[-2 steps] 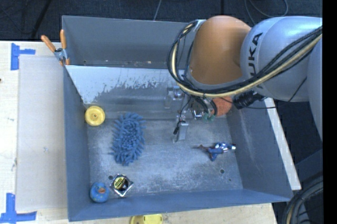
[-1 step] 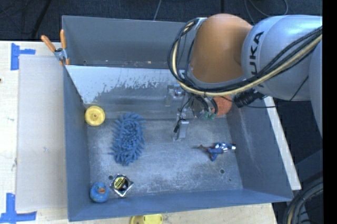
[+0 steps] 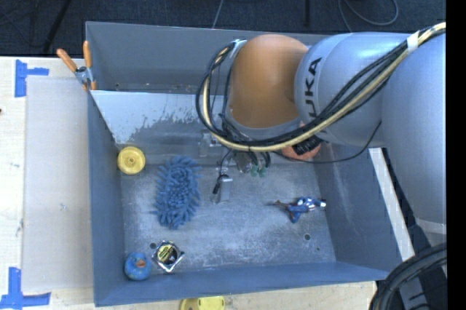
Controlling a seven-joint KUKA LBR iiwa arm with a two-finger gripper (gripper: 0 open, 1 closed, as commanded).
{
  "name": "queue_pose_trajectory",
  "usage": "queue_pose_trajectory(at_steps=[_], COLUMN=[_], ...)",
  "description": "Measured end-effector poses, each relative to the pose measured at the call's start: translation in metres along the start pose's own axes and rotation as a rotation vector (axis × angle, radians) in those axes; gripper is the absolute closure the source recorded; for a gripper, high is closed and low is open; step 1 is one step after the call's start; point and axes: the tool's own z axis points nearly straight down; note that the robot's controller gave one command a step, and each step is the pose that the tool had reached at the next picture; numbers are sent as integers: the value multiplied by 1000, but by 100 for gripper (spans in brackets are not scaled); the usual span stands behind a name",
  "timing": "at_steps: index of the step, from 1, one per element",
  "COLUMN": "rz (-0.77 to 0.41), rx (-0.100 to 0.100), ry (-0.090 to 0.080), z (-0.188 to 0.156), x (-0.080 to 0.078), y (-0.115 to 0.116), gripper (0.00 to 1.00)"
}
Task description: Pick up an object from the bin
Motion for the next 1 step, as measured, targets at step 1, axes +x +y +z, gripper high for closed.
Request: queue_pose_trajectory(at_steps=[1], rz=[-40], rx=[-2], ry=[-3], z=[64], x=[-4], y=[15], gripper=[0])
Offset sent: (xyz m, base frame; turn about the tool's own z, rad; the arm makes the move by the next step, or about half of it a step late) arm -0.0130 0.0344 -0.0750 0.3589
